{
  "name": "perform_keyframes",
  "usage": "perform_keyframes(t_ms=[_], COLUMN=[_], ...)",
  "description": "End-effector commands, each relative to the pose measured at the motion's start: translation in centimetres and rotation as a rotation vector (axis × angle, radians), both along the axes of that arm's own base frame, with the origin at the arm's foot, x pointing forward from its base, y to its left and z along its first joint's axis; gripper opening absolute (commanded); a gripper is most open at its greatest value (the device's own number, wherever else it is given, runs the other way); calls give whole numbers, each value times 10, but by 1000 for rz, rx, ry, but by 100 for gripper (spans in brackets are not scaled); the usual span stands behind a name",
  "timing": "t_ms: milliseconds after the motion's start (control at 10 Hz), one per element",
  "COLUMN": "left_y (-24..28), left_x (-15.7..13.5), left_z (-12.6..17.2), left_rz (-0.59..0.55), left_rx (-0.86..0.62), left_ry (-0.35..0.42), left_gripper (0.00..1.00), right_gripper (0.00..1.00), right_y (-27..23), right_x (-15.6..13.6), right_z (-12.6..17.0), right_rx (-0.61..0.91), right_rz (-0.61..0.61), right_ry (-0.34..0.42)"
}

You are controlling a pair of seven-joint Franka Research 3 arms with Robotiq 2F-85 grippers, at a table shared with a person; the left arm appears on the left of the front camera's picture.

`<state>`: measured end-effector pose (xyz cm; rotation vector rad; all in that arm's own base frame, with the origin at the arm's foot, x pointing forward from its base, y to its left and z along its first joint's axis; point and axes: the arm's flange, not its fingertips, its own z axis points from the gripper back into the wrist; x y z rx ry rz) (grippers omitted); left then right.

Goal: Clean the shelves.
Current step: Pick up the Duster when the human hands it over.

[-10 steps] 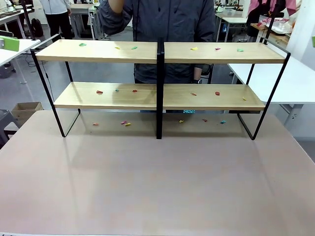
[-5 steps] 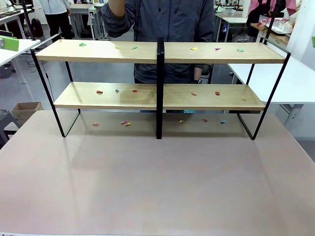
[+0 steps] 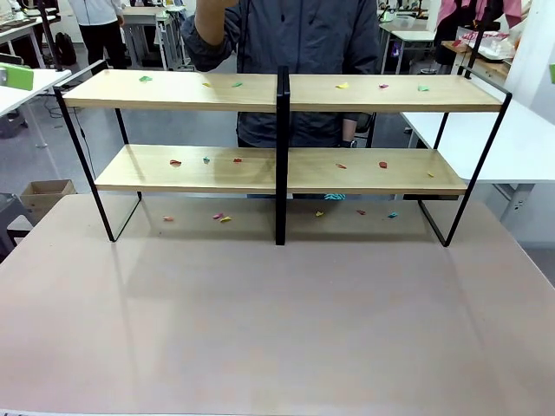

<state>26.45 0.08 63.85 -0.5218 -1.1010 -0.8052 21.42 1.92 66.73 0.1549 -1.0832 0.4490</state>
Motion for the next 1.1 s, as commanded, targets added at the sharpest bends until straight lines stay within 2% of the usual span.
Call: perform_keyframes(t_ms=[0, 400, 500, 600, 700, 800, 900, 1000], left_y=[-1, 0, -6, -27, -35, -33, -28, -32], left_x=[0, 0, 19, 65, 94, 123, 137, 138], left_z=[0, 0, 19, 42, 44, 41, 39, 34], left_rz=[-2, 0, 33, 332, 111, 29, 9, -10], left_rx=[0, 0, -6, -234, -338, -494, -655, -753], left_ry=[1, 0, 256, 500, 627, 759, 839, 901], left_gripper=[100, 100, 100, 100, 100, 100, 100, 100], right_gripper=[100, 100, 100, 100, 100, 100, 100, 100], right_y=[-1, -1, -1, -1, -1, -1, -1, -1], right_x=[0, 0, 0, 0, 0, 0, 0, 0], right_z=[0, 0, 0, 0, 0, 0, 0, 0], right_rx=[5, 5, 5, 5, 5, 5, 5, 5], right_rz=[1, 1, 1, 1, 1, 1, 1, 1], right_ry=[2, 2, 2, 2, 2, 2, 2, 2])
